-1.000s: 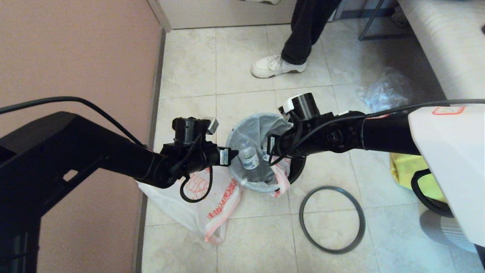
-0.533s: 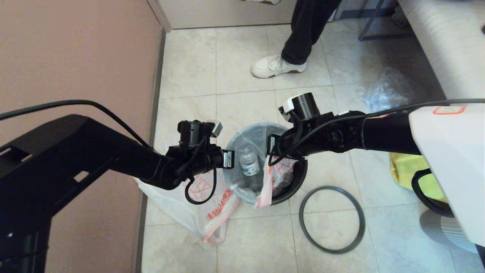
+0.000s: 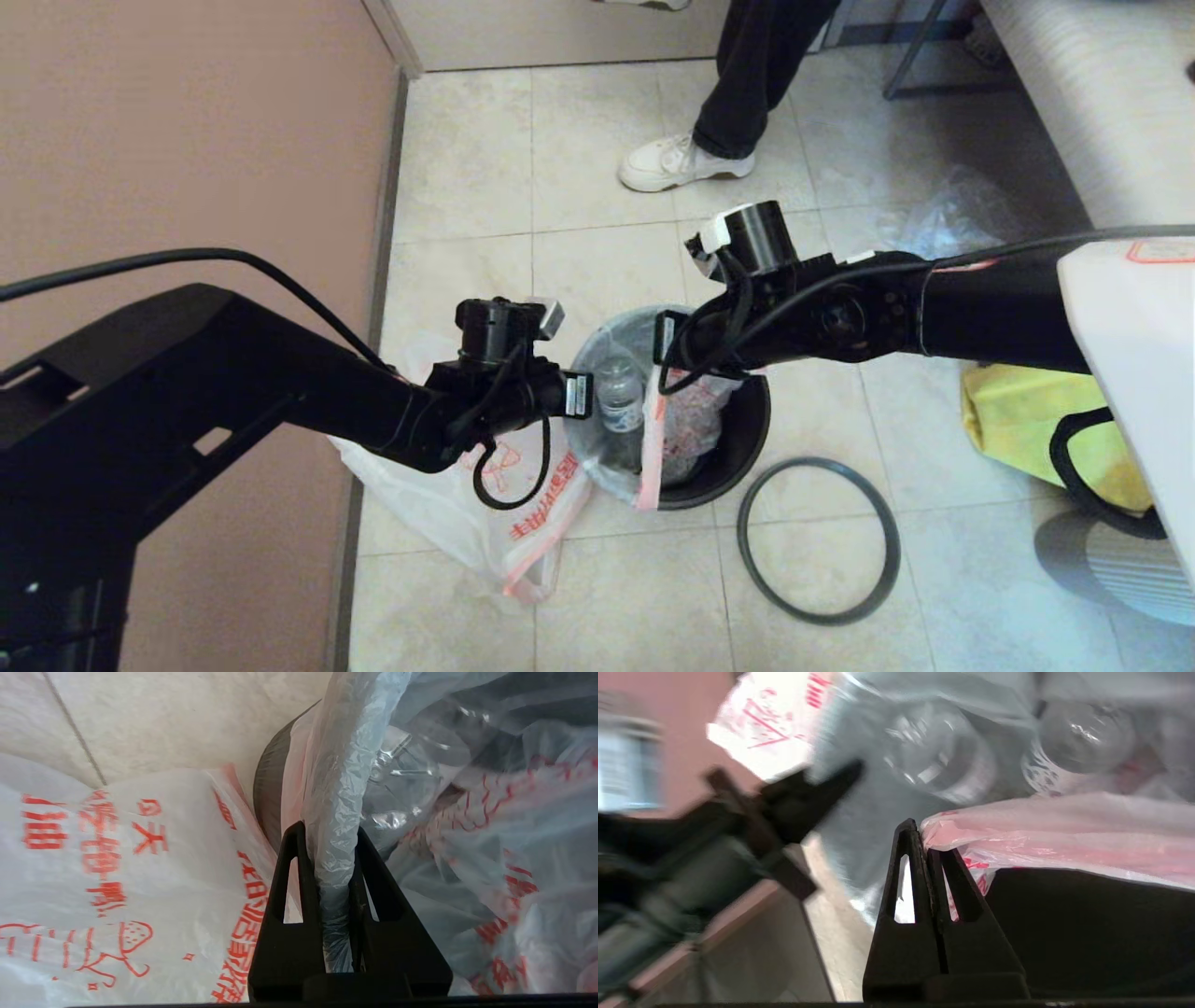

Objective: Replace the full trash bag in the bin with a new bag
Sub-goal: Place the trash bag on the floor

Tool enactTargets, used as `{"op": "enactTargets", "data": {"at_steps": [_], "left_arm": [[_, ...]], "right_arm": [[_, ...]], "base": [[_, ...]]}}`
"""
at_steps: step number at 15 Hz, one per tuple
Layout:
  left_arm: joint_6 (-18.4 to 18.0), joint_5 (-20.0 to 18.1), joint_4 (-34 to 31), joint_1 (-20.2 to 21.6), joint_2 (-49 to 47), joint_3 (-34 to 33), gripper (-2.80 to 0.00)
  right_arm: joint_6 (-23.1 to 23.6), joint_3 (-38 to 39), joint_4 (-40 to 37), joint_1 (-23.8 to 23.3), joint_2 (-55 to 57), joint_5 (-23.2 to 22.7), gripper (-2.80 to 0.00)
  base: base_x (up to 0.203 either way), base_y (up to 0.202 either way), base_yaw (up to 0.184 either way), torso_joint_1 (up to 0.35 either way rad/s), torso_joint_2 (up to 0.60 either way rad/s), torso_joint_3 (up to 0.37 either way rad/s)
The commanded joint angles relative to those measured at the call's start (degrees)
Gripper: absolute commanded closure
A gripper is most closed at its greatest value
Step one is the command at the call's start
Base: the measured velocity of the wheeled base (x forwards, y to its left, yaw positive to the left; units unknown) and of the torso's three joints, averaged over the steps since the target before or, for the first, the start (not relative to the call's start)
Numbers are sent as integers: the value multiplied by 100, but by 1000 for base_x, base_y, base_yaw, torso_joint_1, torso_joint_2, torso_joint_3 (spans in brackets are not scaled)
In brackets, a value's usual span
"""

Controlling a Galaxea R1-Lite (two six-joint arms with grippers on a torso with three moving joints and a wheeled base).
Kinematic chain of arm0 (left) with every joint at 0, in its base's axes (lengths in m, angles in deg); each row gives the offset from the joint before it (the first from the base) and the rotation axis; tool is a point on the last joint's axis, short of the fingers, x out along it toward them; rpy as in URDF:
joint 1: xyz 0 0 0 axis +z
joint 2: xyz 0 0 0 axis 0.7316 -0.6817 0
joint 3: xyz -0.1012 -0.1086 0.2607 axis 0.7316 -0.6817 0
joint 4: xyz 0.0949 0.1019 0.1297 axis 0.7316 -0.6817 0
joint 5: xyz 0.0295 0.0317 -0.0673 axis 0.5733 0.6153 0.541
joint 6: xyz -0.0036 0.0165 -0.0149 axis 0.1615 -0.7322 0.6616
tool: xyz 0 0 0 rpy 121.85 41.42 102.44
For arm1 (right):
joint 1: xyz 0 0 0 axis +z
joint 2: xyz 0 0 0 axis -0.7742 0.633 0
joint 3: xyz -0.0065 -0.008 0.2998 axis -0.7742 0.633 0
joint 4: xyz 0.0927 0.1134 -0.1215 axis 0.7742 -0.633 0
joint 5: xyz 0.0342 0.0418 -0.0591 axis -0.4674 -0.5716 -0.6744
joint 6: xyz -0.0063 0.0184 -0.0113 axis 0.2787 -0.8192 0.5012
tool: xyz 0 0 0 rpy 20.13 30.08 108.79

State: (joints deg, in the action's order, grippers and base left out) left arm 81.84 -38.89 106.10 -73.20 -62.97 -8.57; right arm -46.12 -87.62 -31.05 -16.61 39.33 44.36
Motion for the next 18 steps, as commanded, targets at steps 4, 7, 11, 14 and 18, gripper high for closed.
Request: {"op": "enactTargets", "data": {"at_steps": [4,7,11,14,18], "left_arm": [[6,124,20,-244,-17,-28,0],[6,230,91,-333,5,-59,0],[-3,288,187,-388,-8,-37,0],[-3,371,226,-388,10,7,0],[9,385,450,-399,144,35,-280]], "right_arm": [[-320,-11,1,100,-497,-203,0],[-358,-8,-42,139,-792,-309,0],[-546,-1,-147,164,-1259,-358,0],[-542,18,-426,165,-1329,-361,0],[-533,106,-454,156,-1257,-352,0]], "base": [[0,0,0,0,0,0],[0,0,0,0,0,0],[0,0,0,0,0,0],[0,0,0,0,0,0],[0,0,0,0,0,0]]}}
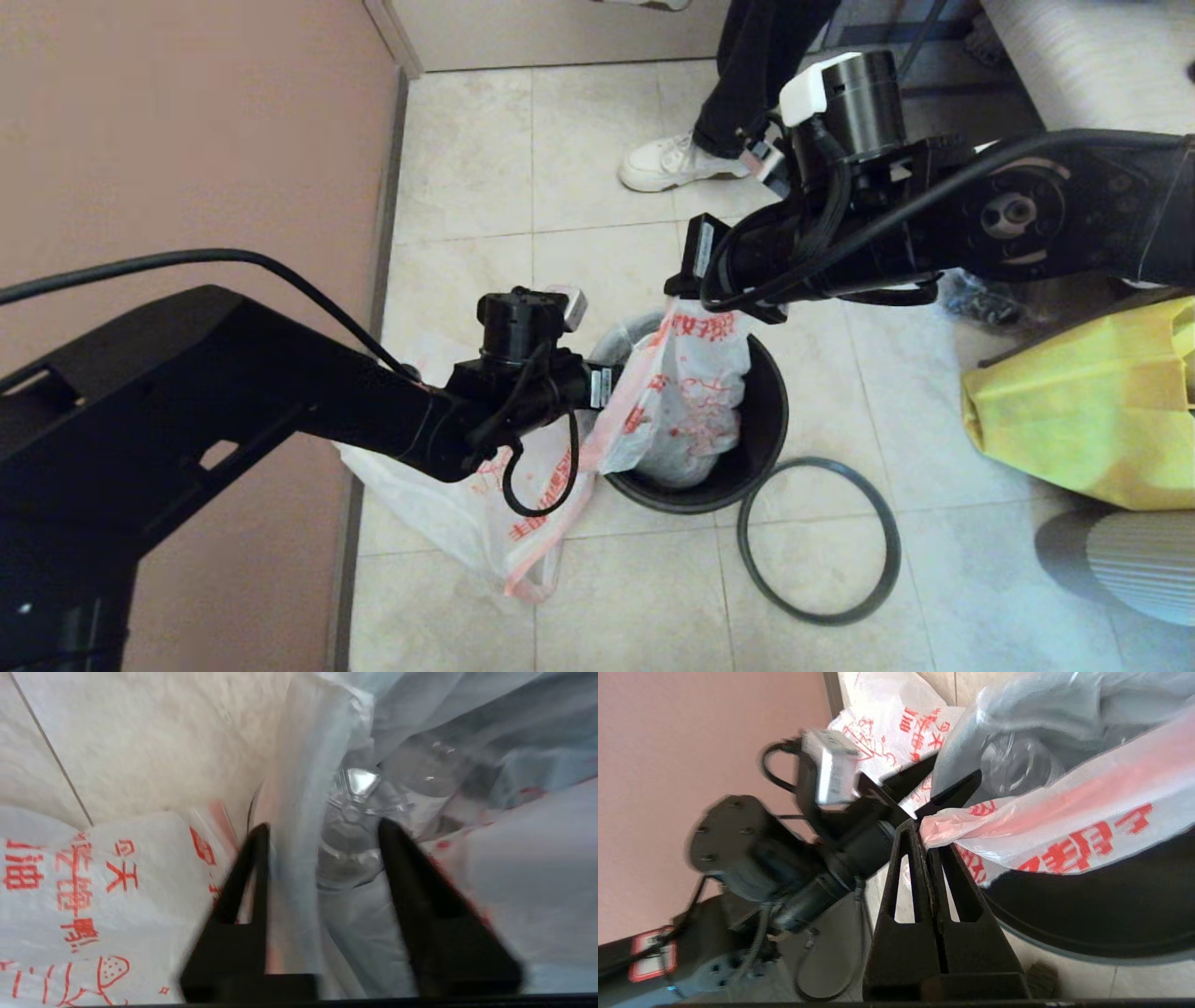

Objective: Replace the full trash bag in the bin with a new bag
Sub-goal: Place the trash bag on the floor

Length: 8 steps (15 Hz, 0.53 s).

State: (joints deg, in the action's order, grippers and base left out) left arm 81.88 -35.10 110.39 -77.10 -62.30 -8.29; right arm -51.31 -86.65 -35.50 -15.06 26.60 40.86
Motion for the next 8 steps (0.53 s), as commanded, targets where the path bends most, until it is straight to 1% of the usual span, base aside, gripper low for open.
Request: {"op": "enactTargets", "data": {"at_steps": [1,3,5,8], "left_arm": [[17,5,21,-49,177,-17,-280],[90,5,19,-98,401,-85,-280],[280,5,14,-166,713,-129,-280],[350,15,12,-215,1315,-301,-280]], "right_arm": [[-14,18,-17,1,24,-3,0],[7,18,-35,10,16,15,0],[7,18,-220,8,-69,40,0],[30,18,-418,58,-409,41,0]], "base": [[0,0,0,0,0,0],[0,0,0,0,0,0],[0,0,0,0,0,0],[0,0,0,0,0,0]]}}
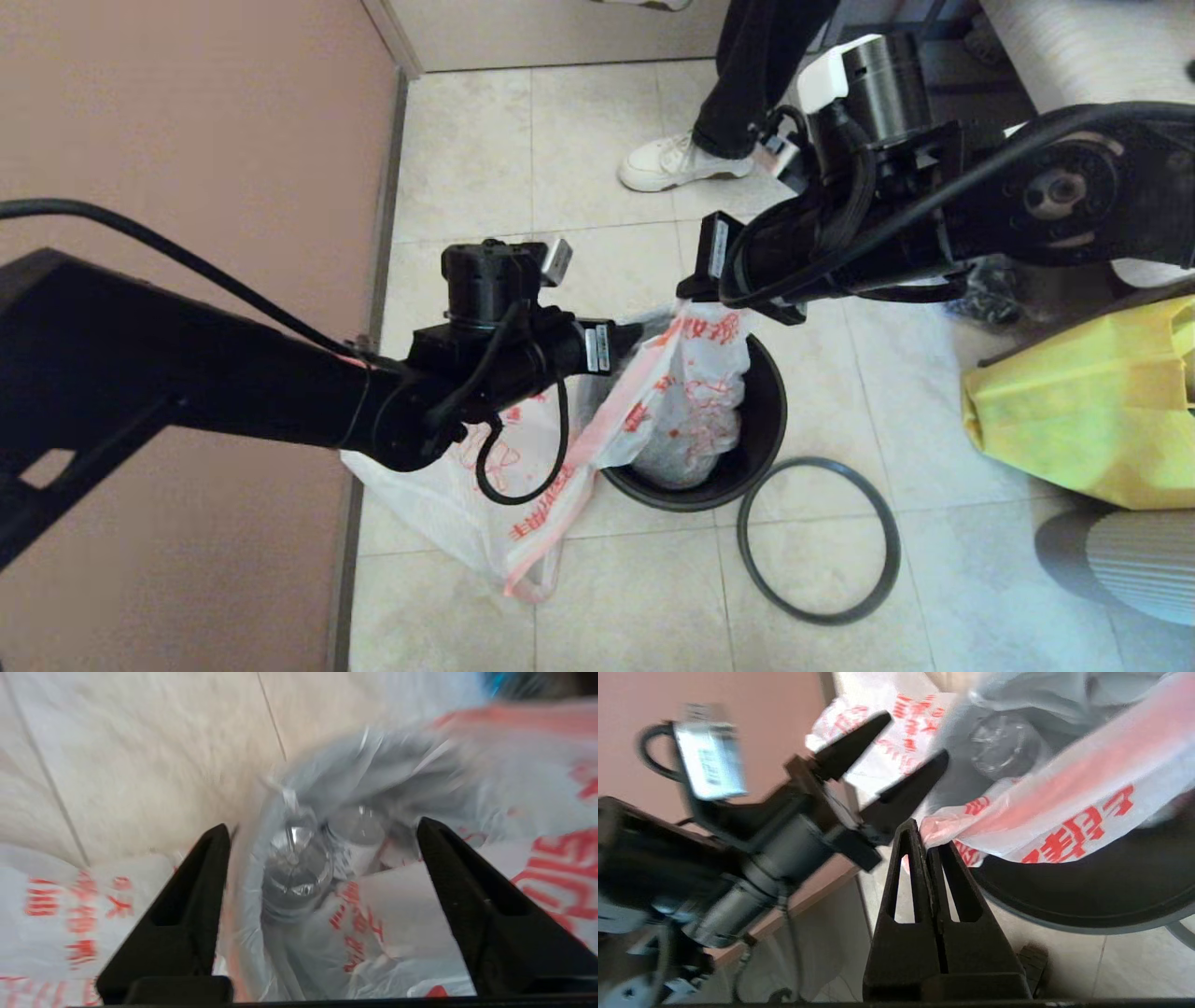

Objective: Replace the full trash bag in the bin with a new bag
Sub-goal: Place the trash bag on the floor

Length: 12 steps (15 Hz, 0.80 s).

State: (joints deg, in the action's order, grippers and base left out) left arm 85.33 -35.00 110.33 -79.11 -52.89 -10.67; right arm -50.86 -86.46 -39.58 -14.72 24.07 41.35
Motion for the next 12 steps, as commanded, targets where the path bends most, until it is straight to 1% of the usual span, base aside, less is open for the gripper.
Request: {"op": "enactTargets", "data": {"at_steps": [1,2,4,5,6,9,10,11,12], "left_arm": [[8,19,6,-15,595,-194,-280],[-1,84,-25,-21,831,-367,-280],[-15,376,-200,-50,1258,-617,-280],[-17,494,-278,-72,1447,-758,-274],[-18,563,-308,-133,1670,-958,0],[-33,805,-338,-300,2153,-1621,0],[-31,905,-315,-313,2256,-1882,0],[-29,1013,-300,-315,2363,-2157,0],[-28,1091,-294,-315,2494,-2422,0]], "right_arm": [[-9,7,-48,78,-257,-8,0],[-7,14,-139,113,-396,-3,0],[-7,25,-410,243,-734,33,0],[-5,30,-601,309,-907,96,0],[40,32,-795,358,-1120,148,0],[287,2,-1252,595,-1742,249,0],[372,24,-1555,763,-1972,387,0],[529,56,-1863,892,-2169,654,0],[708,66,-1987,936,-2335,853,0]], "base": [[0,0,0,0,0,0],[0,0,0,0,0,0],[0,0,0,0,0,0],[0,0,0,0,0,0],[0,0,0,0,0,0],[0,0,0,0,0,0],[0,0,0,0,0,0],[0,0,0,0,0,0],[0,0,0,0,0,0]]}}
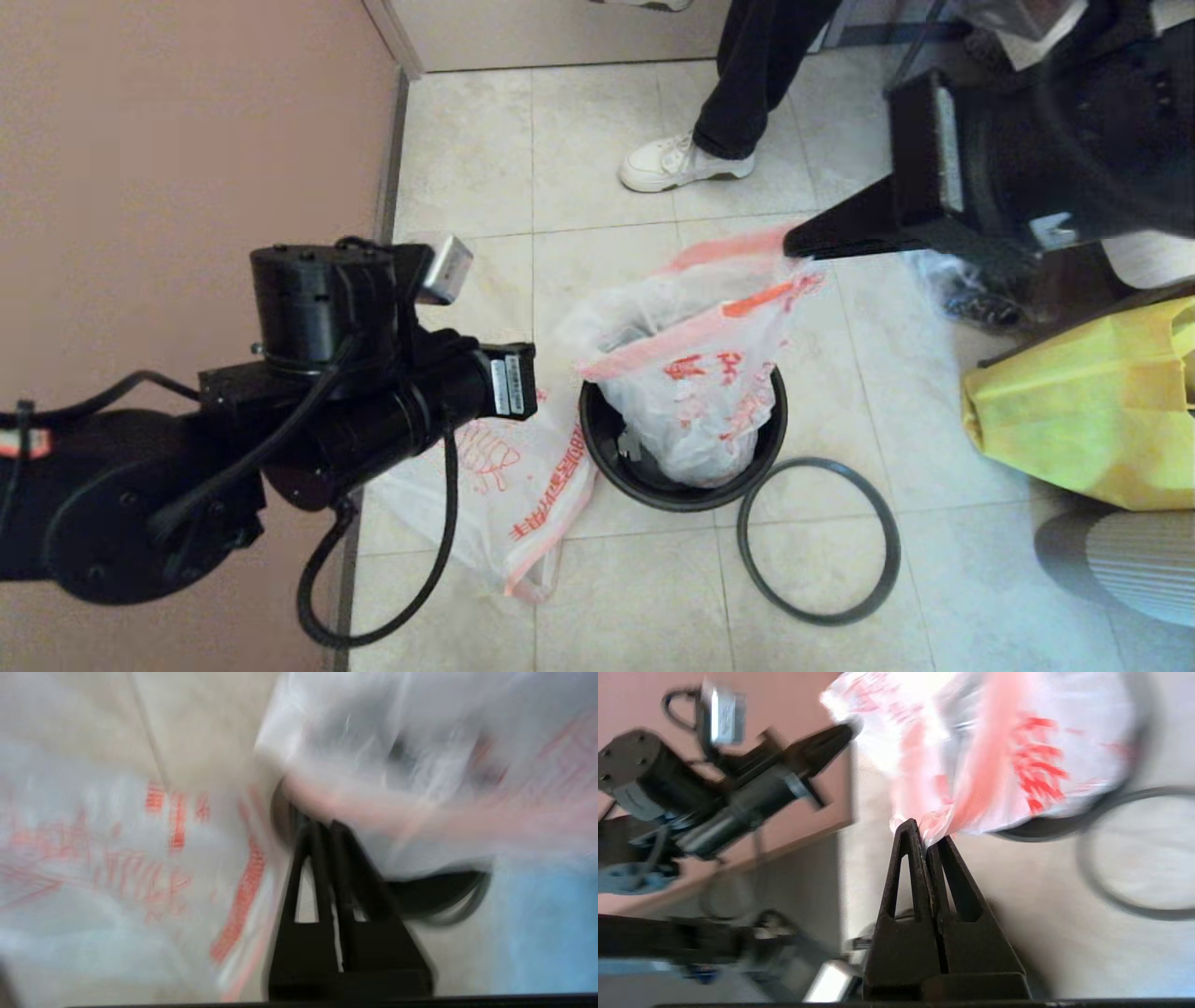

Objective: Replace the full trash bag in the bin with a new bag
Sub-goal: Place the trash bag on the floor

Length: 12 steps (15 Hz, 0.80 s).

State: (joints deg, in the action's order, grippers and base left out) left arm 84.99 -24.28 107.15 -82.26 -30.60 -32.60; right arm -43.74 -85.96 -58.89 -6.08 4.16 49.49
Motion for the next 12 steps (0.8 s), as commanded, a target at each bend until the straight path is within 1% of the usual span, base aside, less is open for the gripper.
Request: {"op": "enactTargets", "data": {"at_steps": [1,4,6,8,9,12], "left_arm": [[6,100,30,-3,435,-534,0],[-14,290,34,-55,928,-1066,0],[-12,501,23,-250,1124,-1332,0],[-11,599,38,-319,1153,-1572,0],[-11,602,47,-313,1138,-1602,0],[-4,622,50,-277,1067,-1590,0]], "right_arm": [[196,-1,-99,74,-522,159,0],[556,-23,-175,-57,-1069,517,0],[980,-162,-189,-301,-1463,817,0],[1302,-216,-193,-542,-1817,1070,0],[1333,-213,-205,-686,-1945,1148,0],[1405,-201,-385,-1316,-2165,1338,0]], "base": [[0,0,0,0,0,0],[0,0,0,0,0,0],[0,0,0,0,0,0],[0,0,0,0,0,0],[0,0,0,0,0,0],[0,0,0,0,0,0]]}}
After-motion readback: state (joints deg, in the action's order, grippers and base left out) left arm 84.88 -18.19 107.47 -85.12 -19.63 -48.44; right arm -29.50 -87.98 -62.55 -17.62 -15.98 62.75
